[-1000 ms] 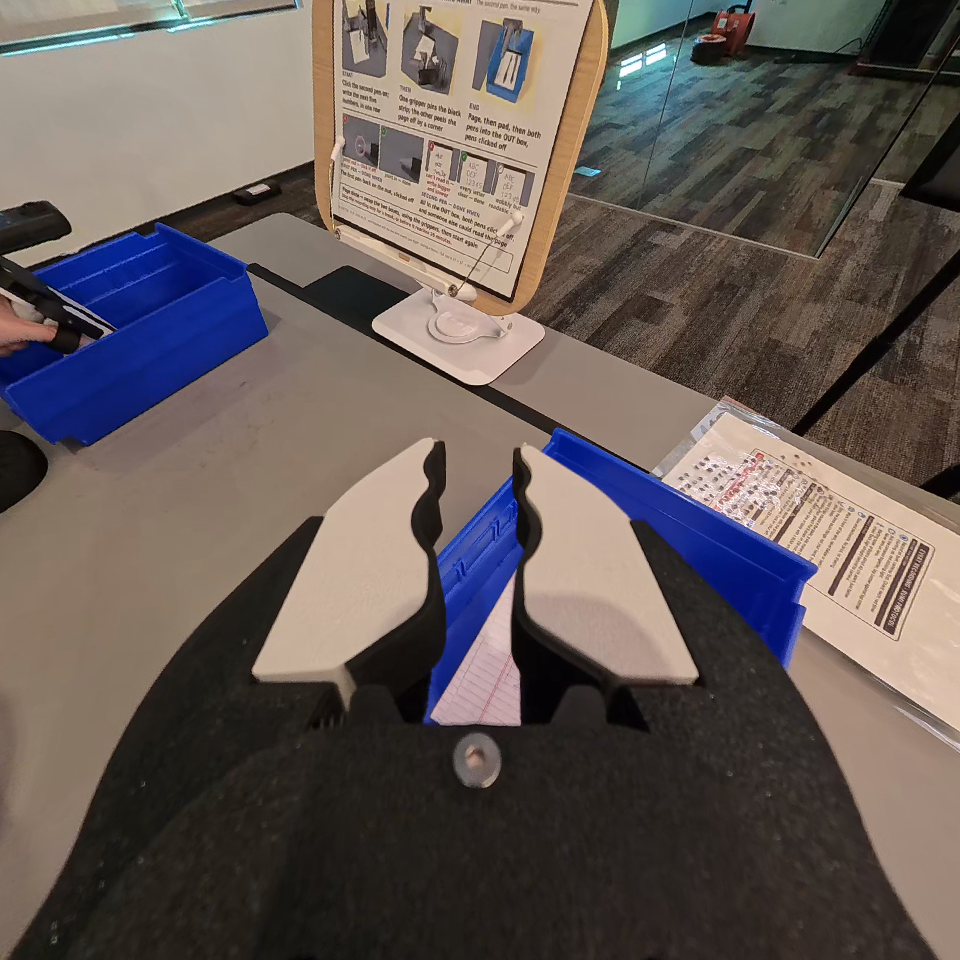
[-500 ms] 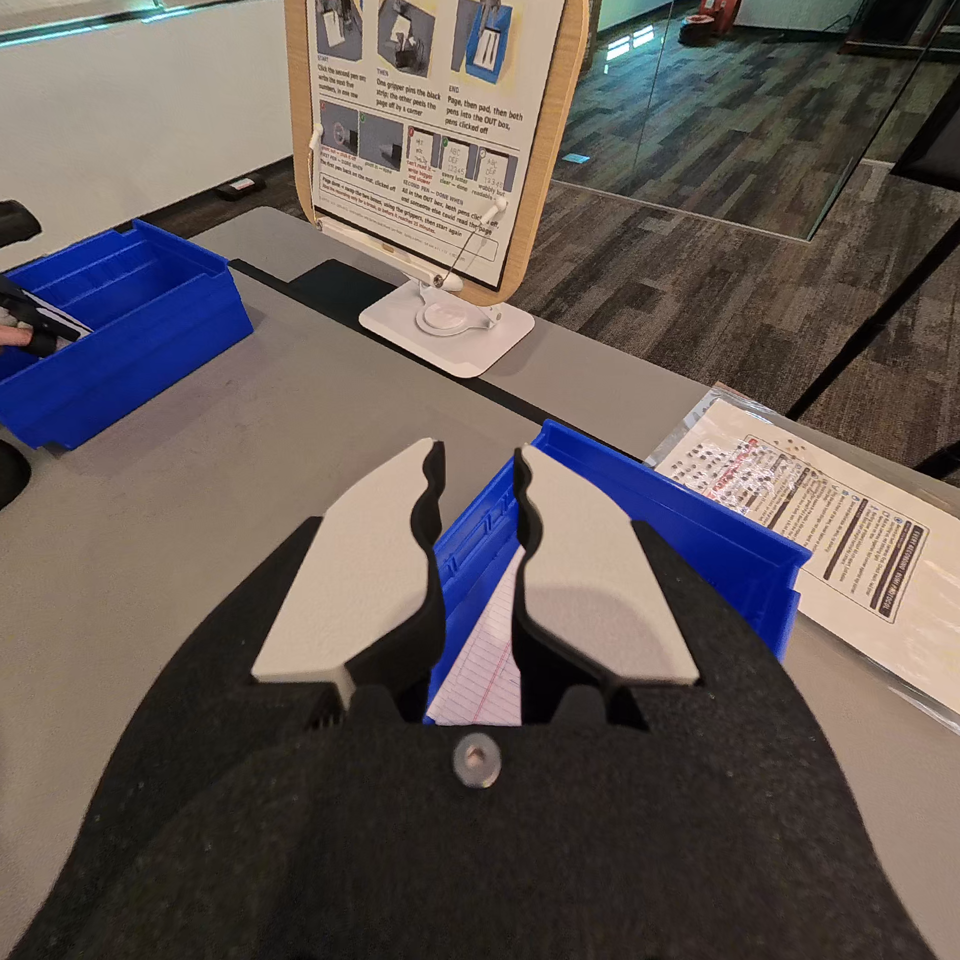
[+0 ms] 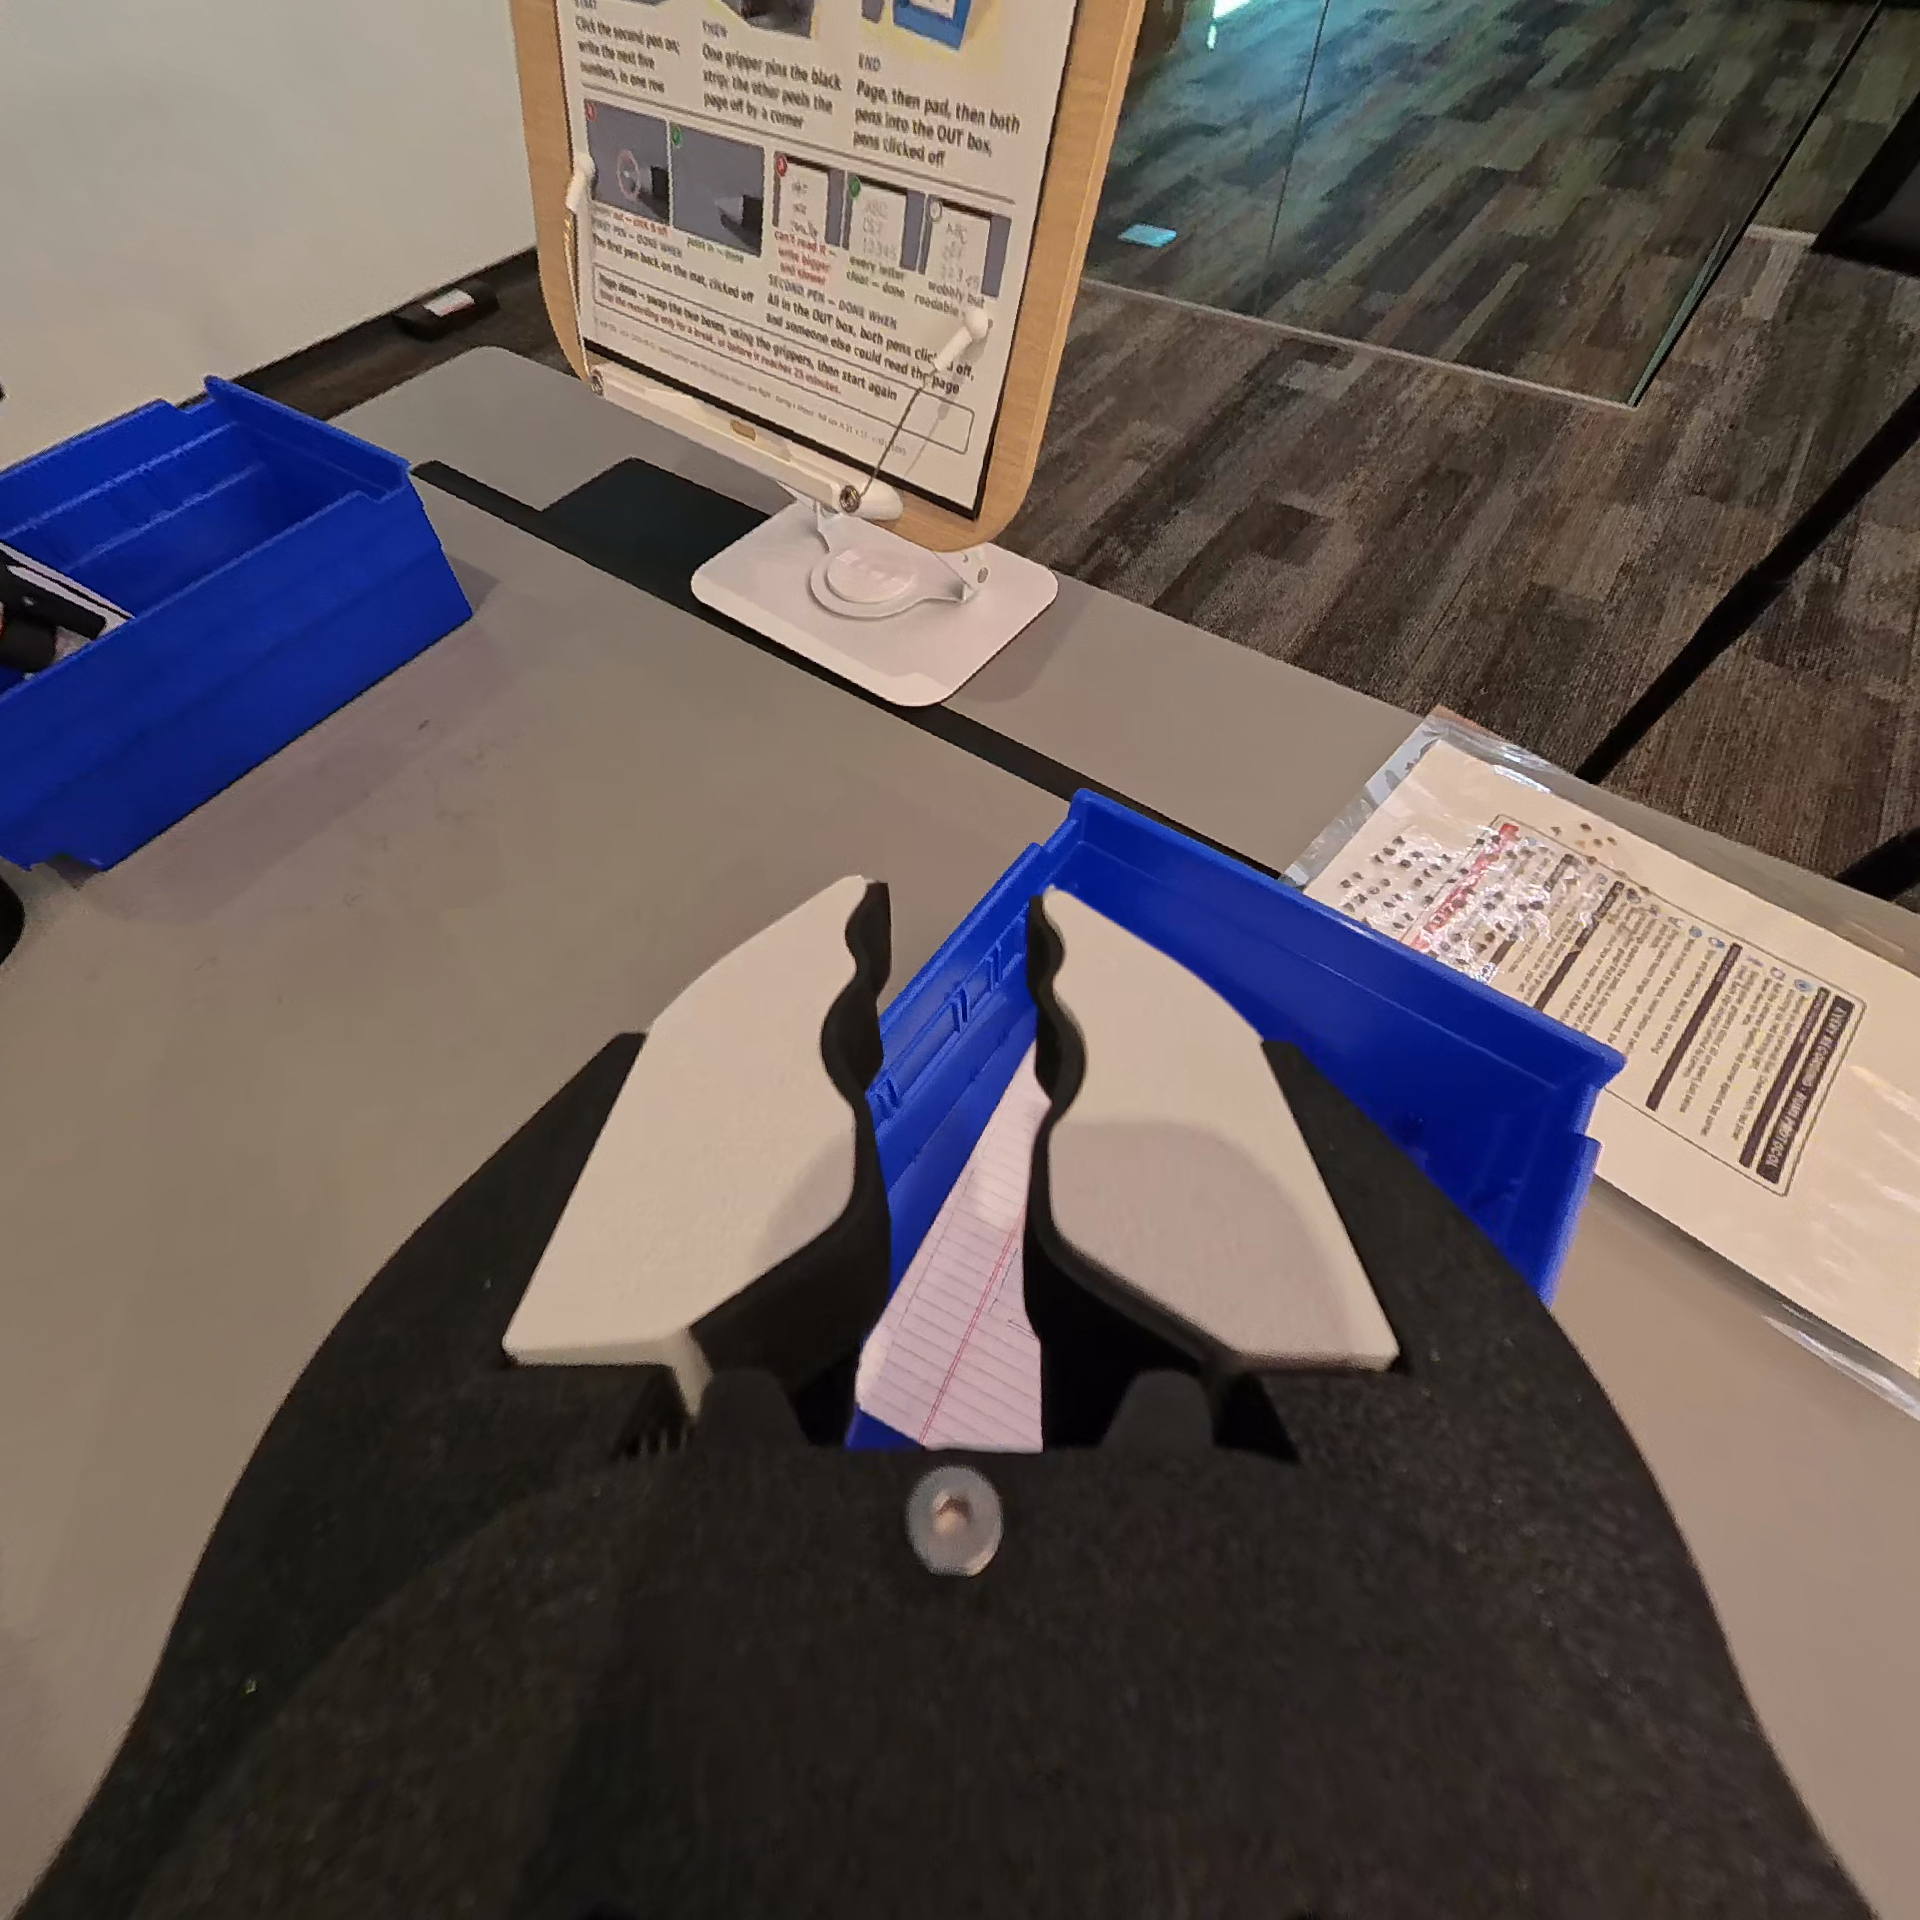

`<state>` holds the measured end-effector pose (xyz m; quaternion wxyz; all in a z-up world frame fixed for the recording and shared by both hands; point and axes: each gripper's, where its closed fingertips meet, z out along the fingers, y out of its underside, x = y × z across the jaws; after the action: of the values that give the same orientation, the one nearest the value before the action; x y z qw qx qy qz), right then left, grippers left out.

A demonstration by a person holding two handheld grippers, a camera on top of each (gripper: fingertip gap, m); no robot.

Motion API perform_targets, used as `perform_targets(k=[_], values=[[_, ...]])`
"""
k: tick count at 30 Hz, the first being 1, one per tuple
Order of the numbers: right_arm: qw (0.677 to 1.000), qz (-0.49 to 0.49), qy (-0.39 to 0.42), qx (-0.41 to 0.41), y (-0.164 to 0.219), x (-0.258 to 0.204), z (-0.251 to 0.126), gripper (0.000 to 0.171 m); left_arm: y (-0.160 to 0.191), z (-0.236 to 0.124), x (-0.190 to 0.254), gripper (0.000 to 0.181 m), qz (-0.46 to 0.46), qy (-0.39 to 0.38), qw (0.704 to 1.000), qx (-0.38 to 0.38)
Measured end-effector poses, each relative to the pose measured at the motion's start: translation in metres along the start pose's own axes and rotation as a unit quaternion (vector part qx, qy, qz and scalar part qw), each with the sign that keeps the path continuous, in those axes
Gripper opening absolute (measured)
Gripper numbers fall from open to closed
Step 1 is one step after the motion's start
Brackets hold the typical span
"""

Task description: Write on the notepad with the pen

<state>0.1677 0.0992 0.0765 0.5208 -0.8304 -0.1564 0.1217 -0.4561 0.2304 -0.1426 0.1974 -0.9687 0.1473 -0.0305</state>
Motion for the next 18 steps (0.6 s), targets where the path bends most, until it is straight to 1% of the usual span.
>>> perform_targets(k=[5, 9, 11, 14, 16, 18], values=[[1.0, 0.001, 0.012, -0.02, 0.008, 0.006, 0.002, 0.025, -0.002, -0.004, -0.006, 0.01, -0.003, -0.015, 1.0, 0.02], [1.0, 0.006, 0.008, -0.018, 0.008, 0.007, 0.003, 0.025, -0.012, -0.022, -0.006, 0.01, -0.004, -0.024, 0.998, 0.052], [1.0, 0.009, 0.008, -0.02, 0.009, 0.009, 0.003, 0.025, -0.021, -0.039, -0.002, 0.01, -0.005, -0.028, 0.997, 0.073], [1.0, 0.013, 0.011, -0.025, 0.012, 0.011, 0.004, 0.025, -0.035, -0.075, 0.015, 0.01, 0.002, -0.036, 0.994, 0.107], [0.999, 0.014, 0.013, -0.029, 0.014, 0.012, 0.004, 0.025, -0.041, -0.102, 0.035, 0.01, 0.011, -0.054, 0.99, 0.13], [0.999, 0.015, 0.014, -0.031, 0.015, 0.013, 0.005, 0.025, -0.047, -0.126, 0.071, 0.01, 0.036, -0.06, 0.985, 0.16]])
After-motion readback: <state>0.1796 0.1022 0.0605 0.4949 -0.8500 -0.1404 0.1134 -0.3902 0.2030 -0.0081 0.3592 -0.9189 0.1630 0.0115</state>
